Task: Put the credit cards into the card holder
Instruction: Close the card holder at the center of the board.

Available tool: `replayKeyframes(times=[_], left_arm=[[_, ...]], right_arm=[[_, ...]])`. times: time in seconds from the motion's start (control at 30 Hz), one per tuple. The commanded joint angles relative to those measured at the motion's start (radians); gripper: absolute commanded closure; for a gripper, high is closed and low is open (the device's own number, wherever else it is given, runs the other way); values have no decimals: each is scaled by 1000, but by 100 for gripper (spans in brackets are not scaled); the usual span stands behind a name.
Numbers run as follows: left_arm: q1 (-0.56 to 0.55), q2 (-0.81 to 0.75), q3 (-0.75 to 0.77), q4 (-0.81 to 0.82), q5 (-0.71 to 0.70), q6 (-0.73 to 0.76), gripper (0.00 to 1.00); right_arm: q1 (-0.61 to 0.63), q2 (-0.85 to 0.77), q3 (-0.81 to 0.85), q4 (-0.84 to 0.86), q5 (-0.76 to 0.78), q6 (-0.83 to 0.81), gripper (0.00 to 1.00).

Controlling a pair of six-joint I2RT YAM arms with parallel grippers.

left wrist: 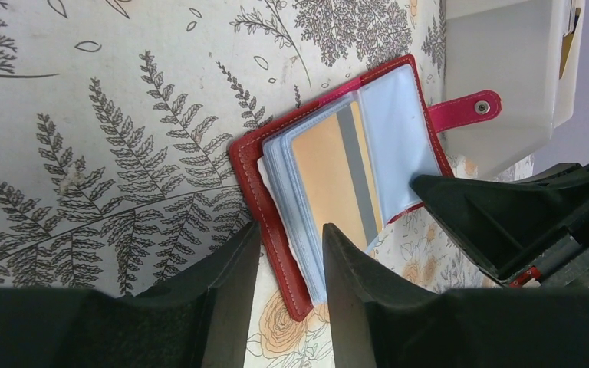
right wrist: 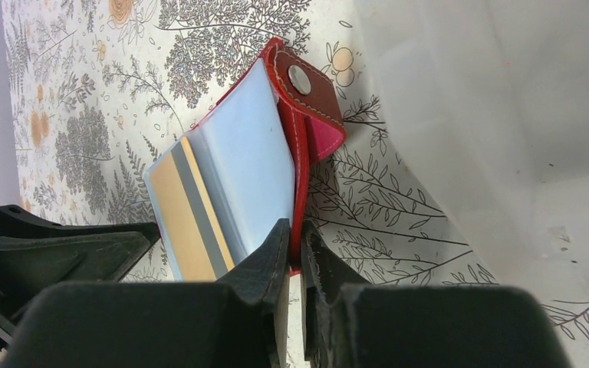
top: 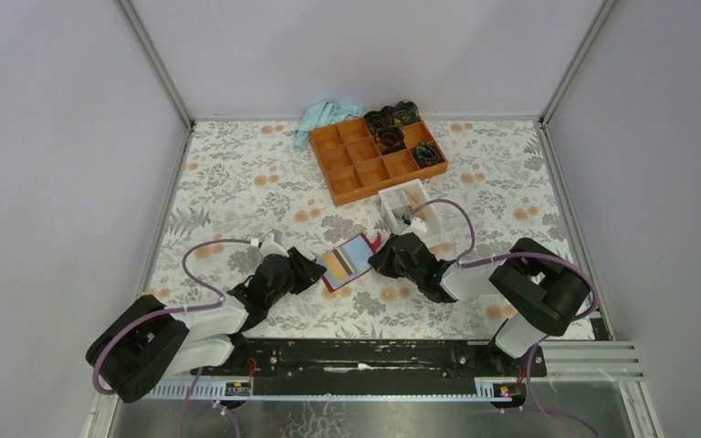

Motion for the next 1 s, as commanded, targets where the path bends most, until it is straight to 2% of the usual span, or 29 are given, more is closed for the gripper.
replayKeyframes(times=[0.0, 0.43, 0.63, 0.73, 0.97], left_arm=[[-24, -1, -20, -87, 10, -4, 55], [-114, -62, -118, -80, -19, -118, 52], [-127, -55, -94, -123, -111, -109, 49], [-130, -49, -101, -88, -169, -113, 48], [-156, -168, -81, -85, -293, -69, 47]], right_arm=[[-3, -34, 46, -23, 3, 8, 94], [-2, -20, 59, -16, -8, 38, 94], [5, -6, 61, -15, -13, 48, 94], [11, 1, 63, -25, -14, 47, 94], [26, 18, 53, -34, -5, 41, 95]])
